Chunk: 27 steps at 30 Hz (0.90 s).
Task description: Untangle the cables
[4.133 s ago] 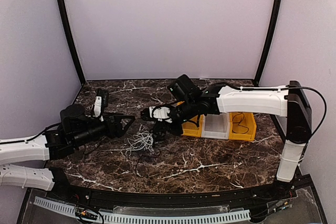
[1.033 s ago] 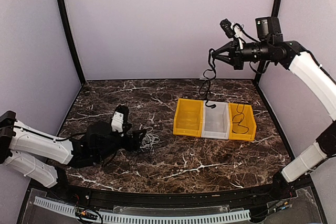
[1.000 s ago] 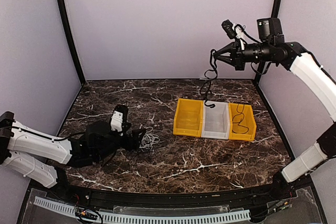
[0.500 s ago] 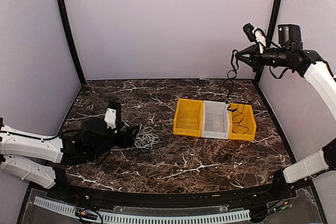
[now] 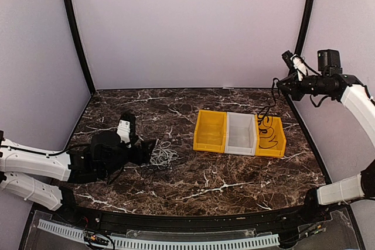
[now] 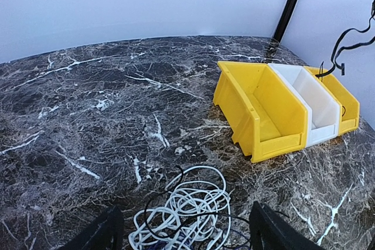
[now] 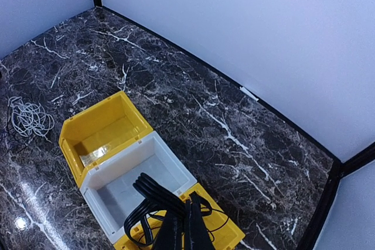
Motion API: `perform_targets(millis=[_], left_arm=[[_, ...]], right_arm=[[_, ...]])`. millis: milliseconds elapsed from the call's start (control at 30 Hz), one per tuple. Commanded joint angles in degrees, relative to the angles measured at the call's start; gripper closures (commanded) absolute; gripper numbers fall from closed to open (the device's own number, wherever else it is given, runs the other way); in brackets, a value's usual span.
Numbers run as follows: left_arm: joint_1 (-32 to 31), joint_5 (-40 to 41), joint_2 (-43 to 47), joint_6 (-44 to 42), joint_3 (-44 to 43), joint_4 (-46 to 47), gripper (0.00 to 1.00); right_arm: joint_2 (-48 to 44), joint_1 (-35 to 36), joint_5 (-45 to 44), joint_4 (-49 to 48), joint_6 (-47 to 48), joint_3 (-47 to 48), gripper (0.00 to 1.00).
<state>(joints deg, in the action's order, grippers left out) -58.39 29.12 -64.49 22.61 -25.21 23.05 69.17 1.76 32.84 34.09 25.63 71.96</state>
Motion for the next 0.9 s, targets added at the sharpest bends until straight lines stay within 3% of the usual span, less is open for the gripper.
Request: perform_targets(millis=[0,467,867], left_arm=[[-0.1,-0.3,0.0,-0.9,-1.3,-0.8,0.23],[-0.1,-0.1,-1.5,0.4,-0.6,0.3,0.24],[-0.1,-0.9,-3.5,1.1,-0.3,1.6,0.24]], right_arm=[[-0.5,-1.2,-0.2,-3.7,0.9,-4.7,1.0],[6.0,-3.1,-4.1,-5.0,6.0,-14.9,1.0],[15.4,0.0,-11.1,-6.7,7.0,-16.6,1.0]])
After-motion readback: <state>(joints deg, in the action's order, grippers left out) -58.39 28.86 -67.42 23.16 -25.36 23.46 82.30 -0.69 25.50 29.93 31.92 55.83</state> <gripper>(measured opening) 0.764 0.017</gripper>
